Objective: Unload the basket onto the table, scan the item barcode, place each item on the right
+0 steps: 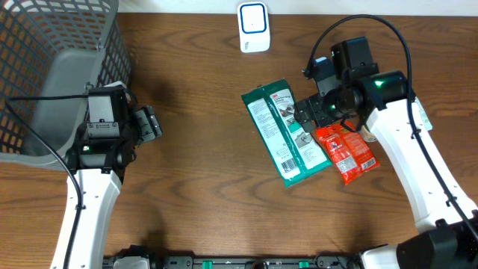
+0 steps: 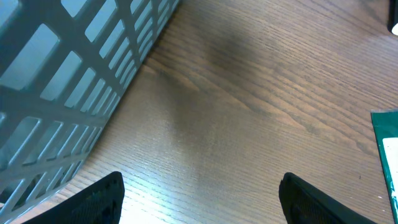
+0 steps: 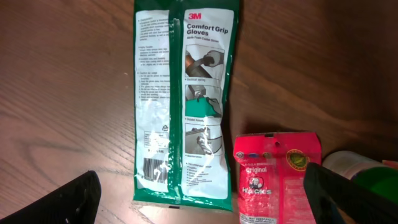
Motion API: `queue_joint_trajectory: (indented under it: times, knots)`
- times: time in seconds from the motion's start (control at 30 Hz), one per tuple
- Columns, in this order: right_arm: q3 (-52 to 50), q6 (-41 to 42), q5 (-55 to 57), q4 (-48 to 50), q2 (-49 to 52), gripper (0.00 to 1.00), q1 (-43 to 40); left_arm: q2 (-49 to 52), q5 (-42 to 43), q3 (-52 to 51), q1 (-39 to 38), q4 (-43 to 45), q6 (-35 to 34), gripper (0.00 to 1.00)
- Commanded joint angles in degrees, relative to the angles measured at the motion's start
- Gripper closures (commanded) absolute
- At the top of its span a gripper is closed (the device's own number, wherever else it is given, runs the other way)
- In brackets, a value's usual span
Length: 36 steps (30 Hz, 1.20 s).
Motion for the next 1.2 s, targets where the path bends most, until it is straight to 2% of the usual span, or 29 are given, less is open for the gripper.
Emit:
queue_joint_trajectory:
  times: [0.0, 0.17, 0.43, 0.63, 0.8, 0.97, 1.17]
  knots:
    - [0.2, 0.8, -0.5, -0.1, -5.8, 0.01, -0.2, 0.0, -0.7, 0.5, 0.2, 0.0, 0.6, 0.2]
    - [0.2, -0.9, -0.5, -0.2, -13.6, 0.01, -0.2, 0.0, -0.7, 0.5, 0.2, 0.0, 0.6, 0.2]
    - [-0.2, -1.2, 2.8, -2.0, -33.1, 0.01, -0.7, 0.0, -0.7, 0.5, 0.2, 0.0, 0.6, 0.2]
    - [-6.3, -1.2, 2.7, -0.7, -47.7, 0.01, -2.5, 0.0, -0.7, 0.5, 0.2, 0.0, 0.6, 0.2]
    - [-21.2, -1.2, 2.7, 6.6, -65.4, 0.01, -4.8, 0.0, -0.7, 0.5, 0.2, 0.0, 0.6, 0.2]
    - [-34.9, -1.2, 2.7, 16.7, -78.3, 0.01, -7.4, 0.0, -0.7, 0.5, 0.2, 0.0, 0.6, 0.2]
    - [-51.4, -1.2, 0.0, 38.8, -87.9, 0.01, -9.4, 0.0, -0.7, 0.5, 0.2, 0.0, 0.6, 0.2]
